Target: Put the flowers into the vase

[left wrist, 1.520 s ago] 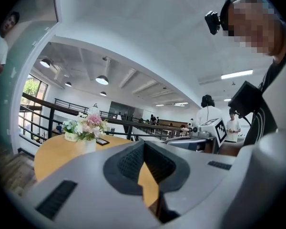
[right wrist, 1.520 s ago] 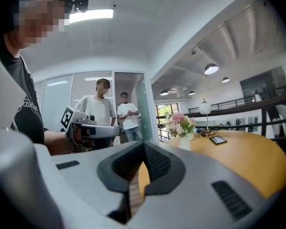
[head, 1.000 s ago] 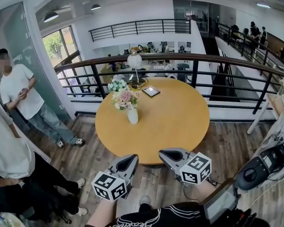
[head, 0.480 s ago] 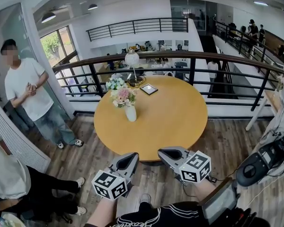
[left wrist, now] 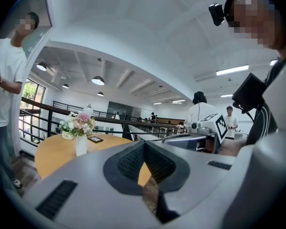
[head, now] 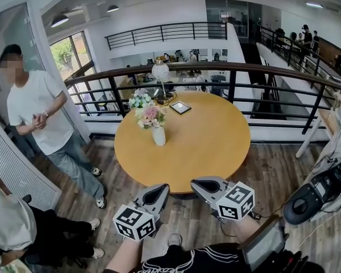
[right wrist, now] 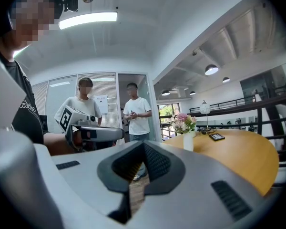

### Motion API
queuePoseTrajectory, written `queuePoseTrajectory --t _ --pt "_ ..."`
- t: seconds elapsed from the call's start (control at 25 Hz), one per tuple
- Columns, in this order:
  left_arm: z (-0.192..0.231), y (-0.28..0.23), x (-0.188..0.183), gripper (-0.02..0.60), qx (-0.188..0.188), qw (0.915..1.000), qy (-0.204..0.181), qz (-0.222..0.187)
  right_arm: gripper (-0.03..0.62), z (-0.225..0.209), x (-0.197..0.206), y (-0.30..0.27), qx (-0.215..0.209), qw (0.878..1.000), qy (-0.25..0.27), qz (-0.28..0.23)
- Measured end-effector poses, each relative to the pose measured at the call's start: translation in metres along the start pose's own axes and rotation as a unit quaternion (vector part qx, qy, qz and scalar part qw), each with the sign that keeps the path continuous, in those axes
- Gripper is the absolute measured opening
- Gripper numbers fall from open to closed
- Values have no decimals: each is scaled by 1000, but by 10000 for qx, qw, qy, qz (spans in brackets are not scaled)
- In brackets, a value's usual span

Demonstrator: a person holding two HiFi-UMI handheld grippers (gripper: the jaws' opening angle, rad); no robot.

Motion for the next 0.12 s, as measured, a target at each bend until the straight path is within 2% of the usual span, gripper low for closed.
queuePoseTrajectory --t 0.12 --pt "-2 0 -1 6 18 10000 -10 1 8 2 -1 2 0 10000 1 -9"
Point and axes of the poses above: the fingertips, and each gripper's own axes: y backward along the fingers, z to its left, x out of its underside, the point moved 6 cm from there along y, backward along the fingers
